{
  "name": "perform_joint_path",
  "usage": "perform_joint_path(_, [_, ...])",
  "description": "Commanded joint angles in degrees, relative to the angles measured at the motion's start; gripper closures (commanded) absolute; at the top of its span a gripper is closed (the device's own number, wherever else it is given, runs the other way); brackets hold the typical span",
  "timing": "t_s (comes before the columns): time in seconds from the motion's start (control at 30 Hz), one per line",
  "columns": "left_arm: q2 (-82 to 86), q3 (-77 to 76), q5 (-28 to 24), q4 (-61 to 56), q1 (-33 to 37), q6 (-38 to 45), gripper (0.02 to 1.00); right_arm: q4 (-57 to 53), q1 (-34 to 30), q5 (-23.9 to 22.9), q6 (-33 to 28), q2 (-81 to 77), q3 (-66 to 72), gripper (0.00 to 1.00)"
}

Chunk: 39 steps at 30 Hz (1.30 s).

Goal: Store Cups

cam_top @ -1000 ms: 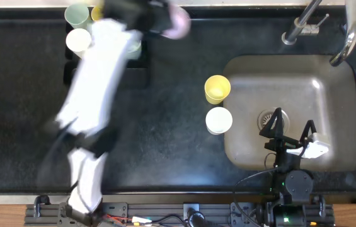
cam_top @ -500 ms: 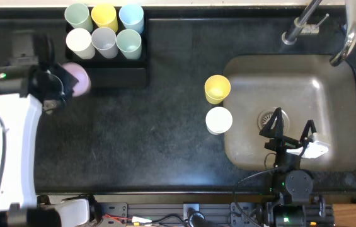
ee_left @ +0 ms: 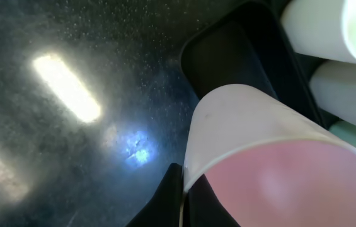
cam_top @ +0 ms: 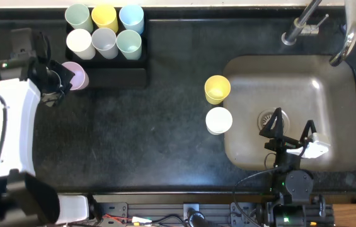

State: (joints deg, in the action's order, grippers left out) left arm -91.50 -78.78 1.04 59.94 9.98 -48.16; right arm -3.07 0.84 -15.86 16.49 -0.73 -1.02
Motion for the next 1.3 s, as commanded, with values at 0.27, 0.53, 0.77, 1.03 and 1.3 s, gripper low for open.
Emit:
perform_joint_path(0.27, [-8.85, -10.88, -1.86, 1.73, 0.5, -2.75, 0.985, 0.15, -0.09, -0.28, 0.02, 0.44, 0.76, 0.005])
perform_joint_path(0.53, [-11.61, -10.88, -2.91, 1.81, 0.85, -3.15, 0.985, 0.15, -0.09, -0.28, 0.02, 0.44, 0.76, 0.003])
perform_joint_path(0.77, [-12.72, -10.86, -3.56, 1.86, 2.99, -3.13, 0.985, 0.15, -0.09, -0.28, 0.02, 0.42, 0.76, 0.003])
perform_joint_path(1.03, [-14.32, -10.86, -5.68, 1.84, 4.63, -3.1, 0.982, 0.15, -0.09, -0.28, 0.02, 0.44, 0.76, 0.003])
perform_joint_path(1.3, [-15.15, -10.86, -5.9, 1.53, 4.63, -3.1, 0.982, 0.15, -0.09, -0.28, 0.02, 0.44, 0.76, 0.005])
